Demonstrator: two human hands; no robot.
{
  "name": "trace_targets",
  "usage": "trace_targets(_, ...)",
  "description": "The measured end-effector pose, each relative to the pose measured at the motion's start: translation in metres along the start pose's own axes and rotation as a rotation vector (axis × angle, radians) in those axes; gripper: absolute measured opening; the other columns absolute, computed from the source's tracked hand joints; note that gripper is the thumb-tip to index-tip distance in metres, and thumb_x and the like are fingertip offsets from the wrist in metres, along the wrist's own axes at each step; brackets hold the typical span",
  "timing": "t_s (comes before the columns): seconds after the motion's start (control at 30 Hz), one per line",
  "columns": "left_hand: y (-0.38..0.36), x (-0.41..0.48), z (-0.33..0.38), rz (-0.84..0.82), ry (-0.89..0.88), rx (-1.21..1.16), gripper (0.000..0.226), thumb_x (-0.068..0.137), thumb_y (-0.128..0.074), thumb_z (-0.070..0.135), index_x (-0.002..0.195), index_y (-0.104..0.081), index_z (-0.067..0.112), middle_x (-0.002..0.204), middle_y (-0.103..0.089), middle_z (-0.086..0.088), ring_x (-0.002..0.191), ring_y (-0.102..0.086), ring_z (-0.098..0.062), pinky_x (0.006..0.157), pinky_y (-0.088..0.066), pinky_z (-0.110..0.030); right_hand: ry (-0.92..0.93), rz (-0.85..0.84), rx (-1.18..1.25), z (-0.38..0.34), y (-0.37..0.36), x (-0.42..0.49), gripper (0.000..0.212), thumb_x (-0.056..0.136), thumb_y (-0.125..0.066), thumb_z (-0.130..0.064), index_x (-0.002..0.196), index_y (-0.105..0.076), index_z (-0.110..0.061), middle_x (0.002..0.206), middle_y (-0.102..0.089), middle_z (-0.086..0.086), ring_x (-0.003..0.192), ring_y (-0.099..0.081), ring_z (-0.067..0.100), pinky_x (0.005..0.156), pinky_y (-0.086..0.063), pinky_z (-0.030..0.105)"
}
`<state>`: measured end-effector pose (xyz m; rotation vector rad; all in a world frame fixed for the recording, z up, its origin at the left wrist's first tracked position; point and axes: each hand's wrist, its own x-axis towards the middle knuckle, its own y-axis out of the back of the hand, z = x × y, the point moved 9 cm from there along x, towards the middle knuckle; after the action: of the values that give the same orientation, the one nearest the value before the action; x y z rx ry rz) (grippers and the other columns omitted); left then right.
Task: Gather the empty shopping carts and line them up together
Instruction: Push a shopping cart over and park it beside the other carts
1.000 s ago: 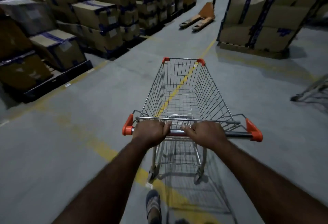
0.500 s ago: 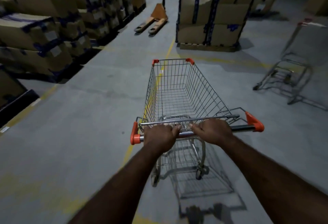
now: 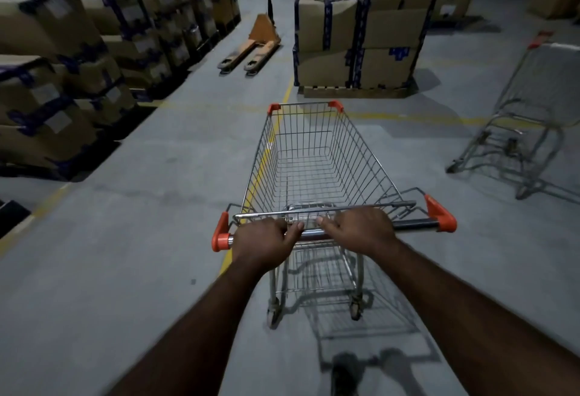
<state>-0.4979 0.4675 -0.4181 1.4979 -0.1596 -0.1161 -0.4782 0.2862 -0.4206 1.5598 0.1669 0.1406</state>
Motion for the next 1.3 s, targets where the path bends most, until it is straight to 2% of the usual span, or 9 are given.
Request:
trace_targets(0.13,0.001,0.064,0.013,0.022,0.033,0.032,0.062,0.096,-0.018,0.074,0.072,-0.052,0.027,0.078,-0.068,0.002,0.079,-0.068,-0.021,0.067,-0.046,-0.030,0.046,-0.019,0.033,0.032,0.002,0.059,0.087,0.092,-0.014,-0.078,0.088,-0.075,-0.017,0.082,-0.069,0.006,0.082,-0.066,0.027,0.072,-0.047,0.033)
trace_targets(0.27,0.000,0.123,0.020,0.024,0.047,0.041,0.061,0.099,-0.018,0.070,0.075,-0.054,0.027,0.080,-0.069,0.002,0.080,-0.067,-0.021,0.063,-0.040,-0.031,0.083,-0.041,0.030,0.059,0.010,0.111,0.083,0.096,-0.019,-0.074,0.090,-0.075,-0.014,0.086,-0.070,0.010,0.087,-0.066,0.030,0.073,-0.044,0.034)
trace_targets(0.4,-0.005,0.181,0.024,0.014,0.087,0.050,0.067,0.100,-0.015,0.067,0.090,-0.069,0.029,0.082,-0.070,0.002,0.080,-0.068,-0.022,0.070,-0.050,-0.032,0.122,-0.046,0.024,0.084,0.013,0.165,0.083,0.097,-0.019,-0.073,0.083,-0.074,-0.013,0.070,-0.058,0.004,0.078,-0.063,0.027,0.071,-0.044,0.033)
trace_targets(0.57,-0.007,0.260,0.027,0.055,0.131,0.047,0.071,0.098,-0.010,0.069,0.085,-0.068,0.027,0.078,-0.068,0.003,0.075,-0.067,-0.020,0.068,-0.050,-0.030,0.172,-0.017,0.025,0.115,0.010,0.250,0.086,0.093,-0.013,-0.078,0.074,-0.070,-0.016,0.068,-0.061,0.002,0.073,-0.064,0.024,0.077,-0.051,0.034)
trace_targets(0.67,-0.006,0.312,0.030,0.110,0.166,0.097,0.068,0.100,-0.015,0.065,0.083,-0.068,0.025,0.077,-0.068,0.002,0.073,-0.067,-0.020,0.063,-0.044,-0.029,0.184,-0.013,0.030,0.138,0.007,0.308,0.082,0.092,-0.014,-0.080,0.067,-0.064,-0.020,0.067,-0.063,0.001,0.070,-0.063,0.023,0.077,-0.051,0.034)
trace_targets(0.87,-0.010,0.419,0.030,0.126,0.255,0.116,0.068,0.101,-0.021,0.063,0.078,-0.071,0.023,0.074,-0.067,0.002,0.067,-0.066,-0.020,0.063,-0.047,-0.029,0.225,-0.026,0.007,0.179,0.011,0.423,0.093,0.087,-0.006,-0.082,0.084,-0.074,-0.018,0.077,-0.068,0.004,0.078,-0.065,0.025,0.075,-0.046,0.033)
trace_targets(0.93,-0.010,0.452,0.028,0.115,0.265,0.097,0.067,0.102,-0.021,0.062,0.079,-0.070,0.023,0.075,-0.067,0.002,0.067,-0.066,-0.020,0.065,-0.049,-0.030,0.246,-0.022,-0.012,0.187,0.012,0.458,0.097,0.084,-0.002,-0.083,0.084,-0.075,-0.018,0.073,-0.067,0.002,0.075,-0.065,0.024,0.071,-0.044,0.032)
trace_targets(1.1,-0.010,0.527,0.020,0.091,0.286,0.091,0.070,0.101,-0.017,0.063,0.083,-0.071,0.024,0.077,-0.065,0.003,0.068,-0.063,-0.018,0.061,-0.041,-0.029,0.270,-0.075,0.035,0.205,0.011,0.536,0.081,0.095,-0.017,-0.076,0.065,-0.065,-0.018,0.057,-0.055,-0.002,0.058,-0.056,0.014,0.067,-0.040,0.029)
trace_targets(1.3,-0.013,0.621,0.005,0.082,0.347,0.091,0.067,0.102,-0.022,0.061,0.084,-0.072,0.021,0.080,-0.069,0.000,0.076,-0.068,-0.024,0.065,-0.044,-0.031,0.313,-0.049,0.021,0.225,0.013,0.635,0.081,0.095,-0.021,-0.075,0.074,-0.072,-0.017,0.058,-0.053,-0.003,0.068,-0.062,0.020,0.076,-0.050,0.030)
